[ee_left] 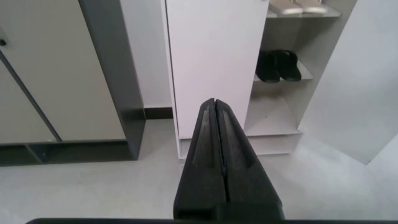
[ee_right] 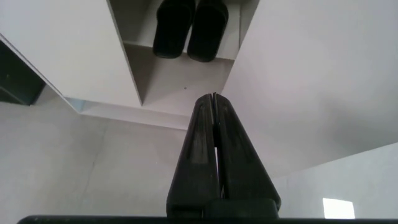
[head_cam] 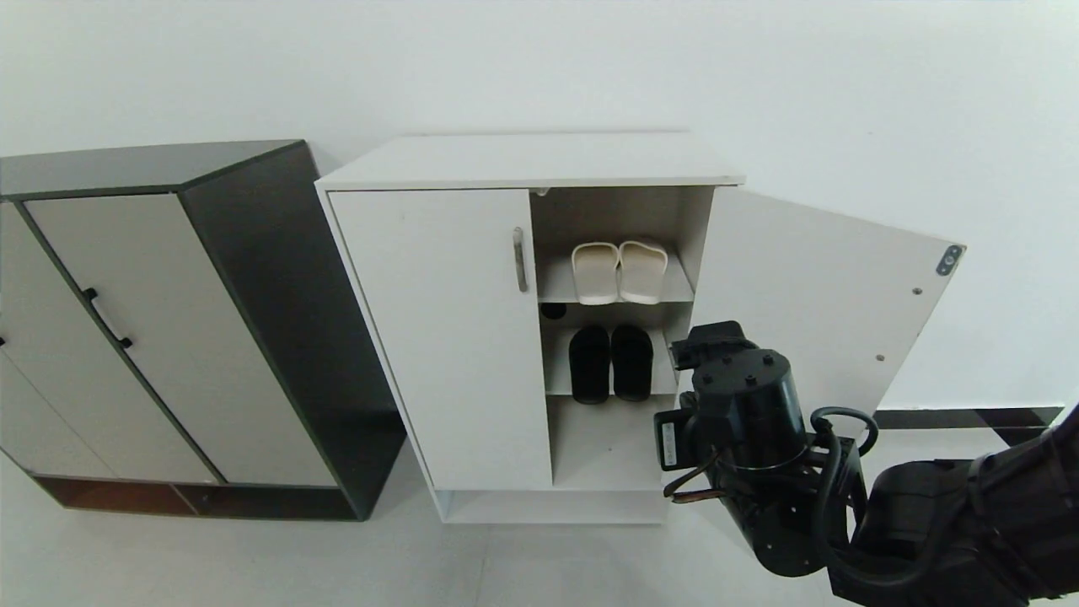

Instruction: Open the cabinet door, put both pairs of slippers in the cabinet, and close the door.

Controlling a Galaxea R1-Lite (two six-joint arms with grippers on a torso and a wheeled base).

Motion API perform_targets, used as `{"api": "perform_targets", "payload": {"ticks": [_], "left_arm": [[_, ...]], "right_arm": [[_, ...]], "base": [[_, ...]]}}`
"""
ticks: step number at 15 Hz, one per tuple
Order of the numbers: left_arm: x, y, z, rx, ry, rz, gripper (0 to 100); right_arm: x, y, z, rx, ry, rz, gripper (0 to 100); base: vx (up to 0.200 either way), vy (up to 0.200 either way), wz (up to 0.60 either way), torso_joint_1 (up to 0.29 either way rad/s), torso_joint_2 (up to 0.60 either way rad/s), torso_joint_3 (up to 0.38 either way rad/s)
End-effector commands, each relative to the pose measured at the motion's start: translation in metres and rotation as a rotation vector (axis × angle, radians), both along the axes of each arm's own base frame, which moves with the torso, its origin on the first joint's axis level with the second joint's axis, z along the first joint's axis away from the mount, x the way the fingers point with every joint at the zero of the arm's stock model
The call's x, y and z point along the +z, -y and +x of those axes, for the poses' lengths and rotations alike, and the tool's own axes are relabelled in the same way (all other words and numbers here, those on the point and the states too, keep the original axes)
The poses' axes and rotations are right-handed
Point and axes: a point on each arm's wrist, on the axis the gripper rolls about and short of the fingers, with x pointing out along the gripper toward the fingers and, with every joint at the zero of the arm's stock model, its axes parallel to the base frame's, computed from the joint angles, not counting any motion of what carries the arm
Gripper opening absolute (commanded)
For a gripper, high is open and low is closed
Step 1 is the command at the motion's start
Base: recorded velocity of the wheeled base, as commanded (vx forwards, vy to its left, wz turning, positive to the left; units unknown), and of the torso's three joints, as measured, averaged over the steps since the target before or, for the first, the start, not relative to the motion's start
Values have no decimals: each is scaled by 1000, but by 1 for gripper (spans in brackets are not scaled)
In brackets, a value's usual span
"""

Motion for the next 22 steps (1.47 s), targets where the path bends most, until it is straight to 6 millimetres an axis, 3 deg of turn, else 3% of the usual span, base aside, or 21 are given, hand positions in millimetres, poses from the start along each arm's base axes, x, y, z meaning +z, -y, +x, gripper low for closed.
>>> {"api": "perform_targets", "payload": {"ticks": [1, 22], "left_arm": [[0, 0, 0, 0, 0, 1, 0], [0, 0, 0, 4, 0, -4, 0]], "right_arm": [[-1, 0, 1, -1, -1, -1, 0], [-12, -2, 5, 2, -14, -20, 0]], "base": [[0, 0, 0, 149, -481, -344], [0, 0, 0, 214, -530, -316]]}}
